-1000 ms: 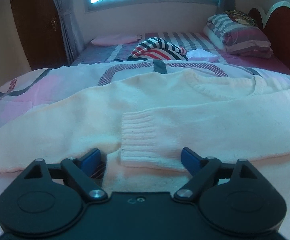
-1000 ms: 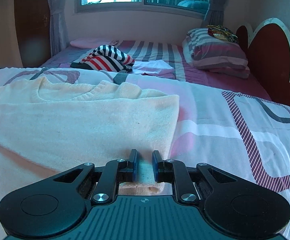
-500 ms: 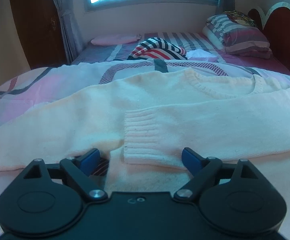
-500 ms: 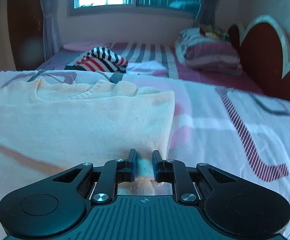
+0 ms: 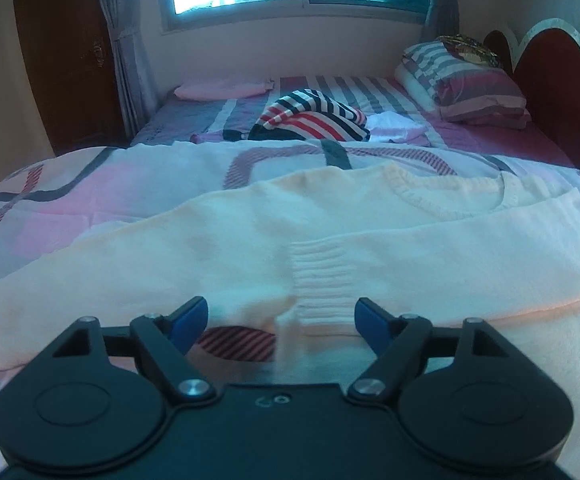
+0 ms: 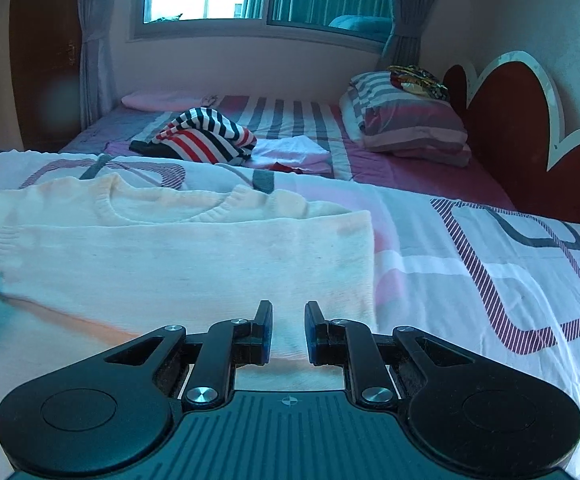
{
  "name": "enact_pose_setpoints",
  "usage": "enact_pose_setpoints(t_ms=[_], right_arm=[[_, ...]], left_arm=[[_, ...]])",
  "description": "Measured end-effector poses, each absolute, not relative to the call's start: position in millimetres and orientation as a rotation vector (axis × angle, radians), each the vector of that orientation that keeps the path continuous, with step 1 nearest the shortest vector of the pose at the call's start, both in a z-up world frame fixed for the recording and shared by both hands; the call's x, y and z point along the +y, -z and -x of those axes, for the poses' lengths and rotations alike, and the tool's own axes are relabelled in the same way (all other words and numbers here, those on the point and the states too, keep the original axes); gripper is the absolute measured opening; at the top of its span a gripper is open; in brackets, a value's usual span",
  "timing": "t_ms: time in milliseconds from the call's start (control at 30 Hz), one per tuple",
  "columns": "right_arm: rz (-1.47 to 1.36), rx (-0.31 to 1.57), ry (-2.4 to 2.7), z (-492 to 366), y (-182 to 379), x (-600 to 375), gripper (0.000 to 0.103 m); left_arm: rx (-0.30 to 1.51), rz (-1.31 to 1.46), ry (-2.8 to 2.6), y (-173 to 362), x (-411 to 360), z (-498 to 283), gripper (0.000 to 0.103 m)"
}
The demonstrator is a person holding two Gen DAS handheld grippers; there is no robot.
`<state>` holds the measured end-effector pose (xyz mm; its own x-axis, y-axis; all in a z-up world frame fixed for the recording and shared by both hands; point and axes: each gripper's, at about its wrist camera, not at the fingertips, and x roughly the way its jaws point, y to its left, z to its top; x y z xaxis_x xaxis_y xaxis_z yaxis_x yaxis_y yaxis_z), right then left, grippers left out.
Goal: Fold small clothes
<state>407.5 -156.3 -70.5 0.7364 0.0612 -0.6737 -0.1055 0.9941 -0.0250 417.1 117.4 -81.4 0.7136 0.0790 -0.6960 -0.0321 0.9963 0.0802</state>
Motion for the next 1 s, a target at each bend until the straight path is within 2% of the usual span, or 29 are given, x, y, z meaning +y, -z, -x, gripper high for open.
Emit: enact_pose_setpoints(t_ms=[167,300,467,633,767,1000], right_arm=[[0.062,0.728,-0.104,-405,65,-132,0.015],[0.053,0.713,-0.150,-407,59,-99,0.015],[0.040,0.705,-0.251,-409,59,-38,0.015],[0.044,0.716,-0.344,-407,67,30,0.015],[0.069,0.720,-0.379,-402,71,66,0.015],[0.083,0.724,-0.382,-406,74,85,0.015]], left_arm=[[0.764,-0.072,-0.077,77,147,-407,0.079],[0.745,-0.029,-0.164,75,207,-385,0.078],[0.737,0.167,-0.327,76,313,-342,0.067],[0.702,0.340,-0.443,76,385,-305,0.055],[0.657,0.502,-0.445,84,428,-300,0.057],[0.584,0.605,-0.430,88,443,-313,0.055]])
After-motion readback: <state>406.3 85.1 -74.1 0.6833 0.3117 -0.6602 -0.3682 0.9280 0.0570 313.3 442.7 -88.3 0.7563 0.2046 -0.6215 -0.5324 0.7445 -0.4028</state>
